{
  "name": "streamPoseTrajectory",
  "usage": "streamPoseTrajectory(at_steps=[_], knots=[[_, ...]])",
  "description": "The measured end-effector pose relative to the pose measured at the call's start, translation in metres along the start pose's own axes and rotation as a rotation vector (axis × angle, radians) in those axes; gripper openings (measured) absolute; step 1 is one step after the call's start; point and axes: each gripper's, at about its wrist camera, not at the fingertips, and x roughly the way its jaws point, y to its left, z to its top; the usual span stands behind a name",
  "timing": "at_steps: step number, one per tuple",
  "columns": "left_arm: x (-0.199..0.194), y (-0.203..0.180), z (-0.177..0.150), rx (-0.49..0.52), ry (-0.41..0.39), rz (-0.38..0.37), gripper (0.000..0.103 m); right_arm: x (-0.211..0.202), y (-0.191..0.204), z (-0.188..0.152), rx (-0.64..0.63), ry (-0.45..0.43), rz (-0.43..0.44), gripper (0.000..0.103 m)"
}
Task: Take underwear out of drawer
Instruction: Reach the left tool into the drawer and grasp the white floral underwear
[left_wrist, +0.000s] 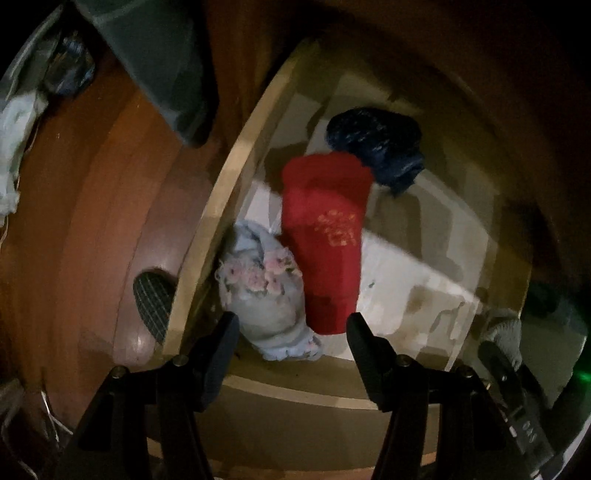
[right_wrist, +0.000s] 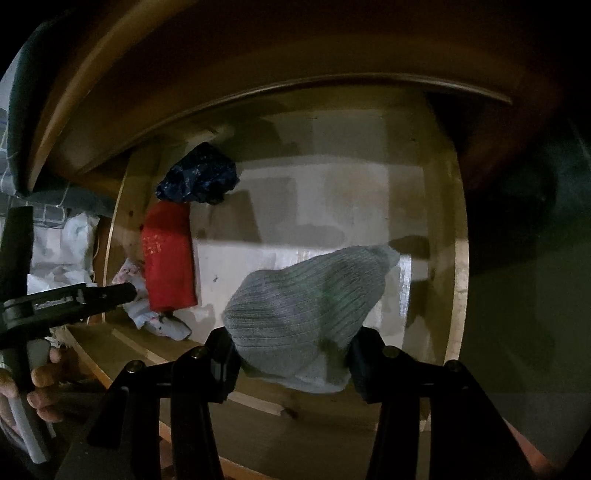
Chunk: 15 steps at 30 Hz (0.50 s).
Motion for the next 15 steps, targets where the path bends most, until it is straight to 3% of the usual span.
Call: streamPoseTrajectory(at_steps=[7, 9, 10, 15], knots=[[-0.008, 0.005, 0.000, -0.069, -0.032, 0.031, 0.060, -0.004, -0.010, 0.002, 0.033, -0.008, 0.021, 0.046], [-0.007, 0.007, -0.001, -0.083, -0.027, 0.080, 0.041, -0.006, -0.010, 0.003, 0.031, -0.015, 0.013, 0.047], [-0.005, 0.008, -0.001, -0.087, -0.030, 0.121, 0.037, -0.006, -0.010, 0.003, 0.031, -0.018, 0.010, 0.047], [0.002, 0.009, 0.000, -0.094, -0.005, 0.136, 0.034, -0.008, -0.006, 0.002, 0.018, -0.029, 0.020, 0.047]])
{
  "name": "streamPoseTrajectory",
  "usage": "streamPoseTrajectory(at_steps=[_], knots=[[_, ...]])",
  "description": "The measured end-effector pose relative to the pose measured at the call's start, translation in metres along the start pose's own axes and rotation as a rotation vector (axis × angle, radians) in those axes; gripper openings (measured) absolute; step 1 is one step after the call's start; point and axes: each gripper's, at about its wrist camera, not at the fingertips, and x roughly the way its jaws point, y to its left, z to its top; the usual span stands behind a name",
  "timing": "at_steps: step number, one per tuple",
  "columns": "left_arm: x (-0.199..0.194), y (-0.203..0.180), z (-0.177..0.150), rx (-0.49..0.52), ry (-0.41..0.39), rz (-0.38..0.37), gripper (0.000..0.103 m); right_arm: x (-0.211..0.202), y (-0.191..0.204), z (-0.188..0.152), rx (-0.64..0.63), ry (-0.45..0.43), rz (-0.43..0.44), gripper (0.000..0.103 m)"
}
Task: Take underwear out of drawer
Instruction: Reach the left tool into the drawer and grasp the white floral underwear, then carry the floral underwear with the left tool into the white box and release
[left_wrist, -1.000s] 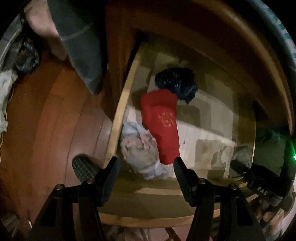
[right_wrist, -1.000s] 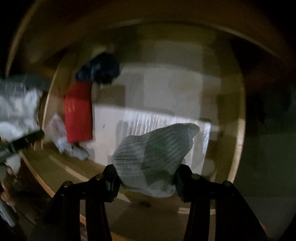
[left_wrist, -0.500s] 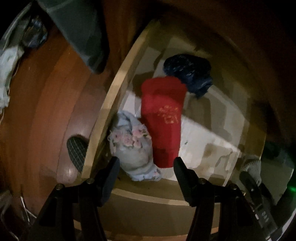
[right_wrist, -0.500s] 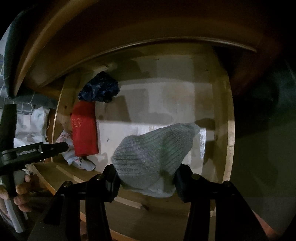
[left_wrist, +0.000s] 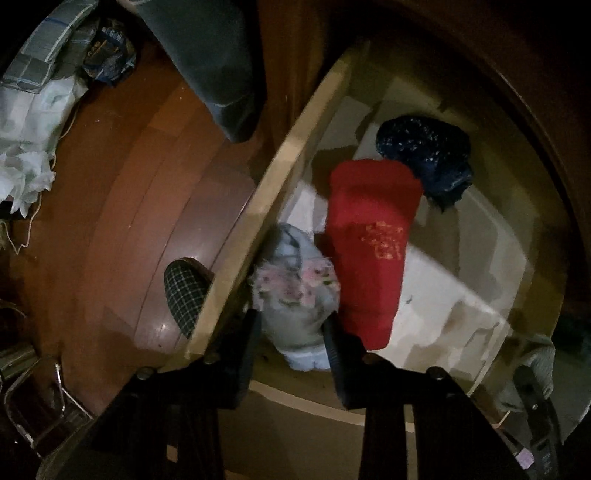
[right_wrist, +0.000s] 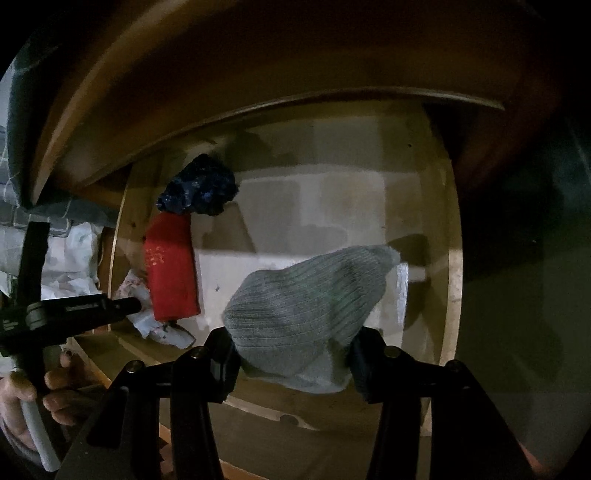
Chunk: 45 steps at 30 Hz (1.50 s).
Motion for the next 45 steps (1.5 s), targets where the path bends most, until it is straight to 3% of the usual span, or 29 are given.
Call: streamPoseTrajectory(at_steps=[13, 18, 26, 34, 41, 45], knots=[[0.027, -0.013, 0.002, -0.020, 0.053, -0.008, 0.036, 0.000, 0.000, 0.000, 0.007, 0.003, 0.011, 0.047], [0.019, -0.004, 0.000, -0.017, 0.034, -0.041, 0.019, 0.001, 0.000, 0.000, 0.007, 0.009, 0.008, 0.047], [-0.009, 0.000, -0.006, 0.047, -0.014, -0.080, 0.016, 0.002, 0.002, 0.002, -0.006, 0.002, -0.013, 0.047], [-0.056, -0.003, -0.022, 0.147, -0.132, -0.118, 0.016, 0.004, 0.002, 0.002, -0.006, -0.003, -0.046, 0.047], [-0.106, -0.005, -0.048, 0.306, -0.290, -0.098, 0.016, 0.005, 0.004, 0.003, -0.009, -0.008, -0.067, 0.047], [-0.129, -0.008, -0.064, 0.386, -0.342, -0.096, 0.016, 0.003, 0.006, 0.001, -0.015, -0.021, -0.070, 0.047]])
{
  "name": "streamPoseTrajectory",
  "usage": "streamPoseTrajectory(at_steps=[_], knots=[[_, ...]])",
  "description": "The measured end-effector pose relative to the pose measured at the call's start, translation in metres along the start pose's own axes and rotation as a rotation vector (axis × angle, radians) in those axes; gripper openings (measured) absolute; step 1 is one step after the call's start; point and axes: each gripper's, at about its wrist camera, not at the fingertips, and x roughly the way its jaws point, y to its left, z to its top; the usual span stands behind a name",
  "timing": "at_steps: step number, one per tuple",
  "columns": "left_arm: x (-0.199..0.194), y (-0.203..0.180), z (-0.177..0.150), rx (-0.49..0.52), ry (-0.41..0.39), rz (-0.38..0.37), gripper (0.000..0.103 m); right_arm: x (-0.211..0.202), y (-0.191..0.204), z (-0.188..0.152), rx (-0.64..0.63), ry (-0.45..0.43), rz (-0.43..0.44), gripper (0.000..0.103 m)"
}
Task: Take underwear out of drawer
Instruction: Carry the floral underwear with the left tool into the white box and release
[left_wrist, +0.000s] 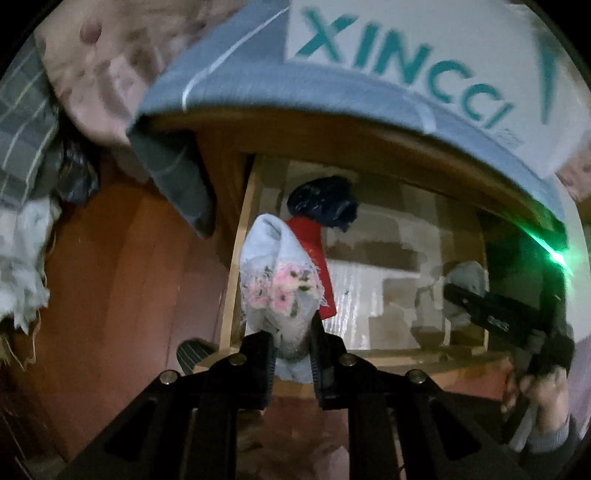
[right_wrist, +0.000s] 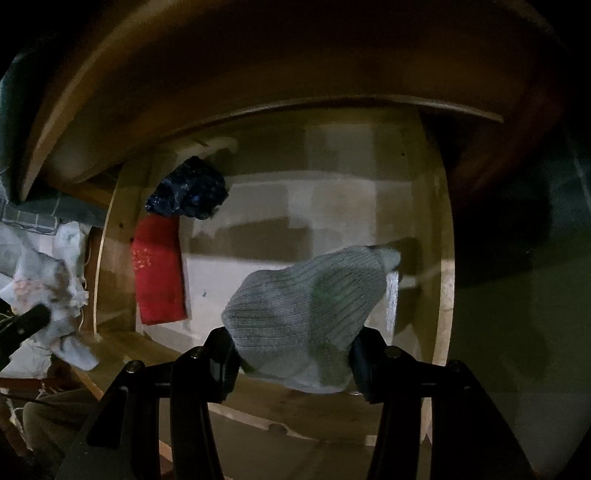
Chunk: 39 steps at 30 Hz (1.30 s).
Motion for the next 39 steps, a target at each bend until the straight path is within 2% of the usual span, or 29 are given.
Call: streamPoseTrajectory(at_steps=[6, 9, 11, 15, 17, 23, 25, 27, 30, 34, 39], knots=[[-0.062, -0.013, 0.001, 0.142, -0.124, -0.037, 0.016, 0.000, -0.001, -0.004, 0.002, 0.003, -0.020, 0.047], [-0.103, -0.013, 0.010, 0.166, -0.187, -0.093, 0.016, 0.000, -0.002, -0.004, 0.009, -0.001, -0.016, 0.047], [-0.136, -0.014, 0.020, 0.180, -0.253, -0.105, 0.016, 0.000, -0.002, -0.005, 0.006, 0.000, -0.015, 0.047], [-0.189, -0.022, 0.050, 0.225, -0.389, -0.092, 0.016, -0.001, 0.000, -0.005, -0.006, -0.003, -0.014, 0.047], [-0.204, -0.031, 0.067, 0.249, -0.448, -0.032, 0.016, -0.002, 0.000, -0.006, -0.010, -0.009, -0.011, 0.047], [-0.203, -0.057, 0.120, 0.280, -0.485, 0.010, 0.016, -0.003, 0.000, -0.006, -0.010, -0.011, -0.002, 0.047], [-0.196, -0.062, 0.139, 0.289, -0.453, -0.013, 0.016, -0.003, -0.001, -0.006, -0.004, -0.007, 0.005, 0.047], [-0.190, -0.064, 0.159, 0.259, -0.467, -0.010, 0.016, -0.004, -0.001, -0.006, -0.002, -0.008, 0.017, 0.047], [-0.178, -0.069, 0.178, 0.282, -0.461, 0.008, 0.016, -0.005, -0.001, -0.006, 0.001, -0.012, 0.025, 0.047], [-0.154, -0.073, 0.201, 0.289, -0.401, 0.028, 0.016, -0.004, 0.000, -0.005, 0.001, -0.008, 0.031, 0.047], [-0.123, -0.080, 0.210, 0.312, -0.350, 0.064, 0.016, -0.003, 0.003, -0.004, -0.009, -0.004, 0.037, 0.047]])
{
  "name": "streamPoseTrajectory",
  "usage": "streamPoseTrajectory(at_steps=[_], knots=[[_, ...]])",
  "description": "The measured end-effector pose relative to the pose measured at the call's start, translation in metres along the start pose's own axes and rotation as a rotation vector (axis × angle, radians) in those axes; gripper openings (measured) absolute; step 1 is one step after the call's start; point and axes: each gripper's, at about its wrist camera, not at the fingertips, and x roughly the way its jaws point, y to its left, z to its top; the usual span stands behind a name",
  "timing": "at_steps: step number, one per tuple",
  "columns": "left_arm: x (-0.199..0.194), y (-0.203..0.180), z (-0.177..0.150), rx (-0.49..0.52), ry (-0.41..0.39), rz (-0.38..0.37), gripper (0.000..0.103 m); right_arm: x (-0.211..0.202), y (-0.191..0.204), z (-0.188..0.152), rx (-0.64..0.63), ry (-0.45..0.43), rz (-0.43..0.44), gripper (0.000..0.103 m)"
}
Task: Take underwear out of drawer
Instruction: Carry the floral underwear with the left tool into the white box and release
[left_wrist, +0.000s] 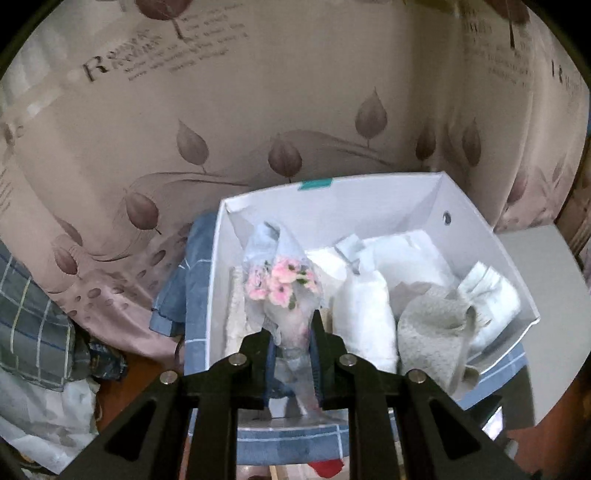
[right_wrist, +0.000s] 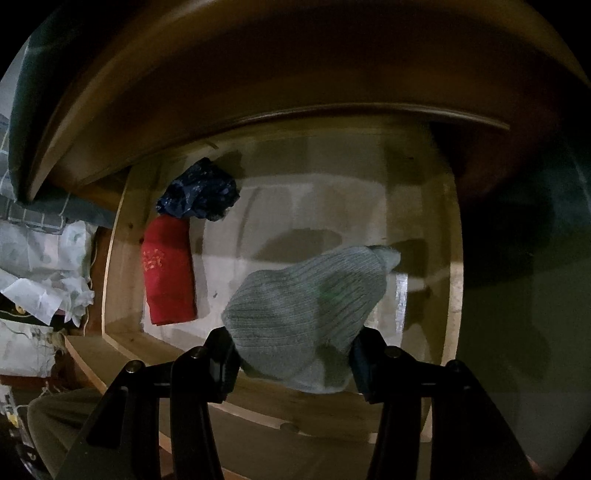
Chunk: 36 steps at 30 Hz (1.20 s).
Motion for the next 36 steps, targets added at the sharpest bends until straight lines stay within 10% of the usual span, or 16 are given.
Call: streamPoseTrajectory(at_steps=[36], knots=[[-0.027, 0.003, -0.036, -0.063, -0.002, 0.020, 0.055, 0.002, 0.002, 0.000, -0.016, 0.006, -0.019, 0.047]])
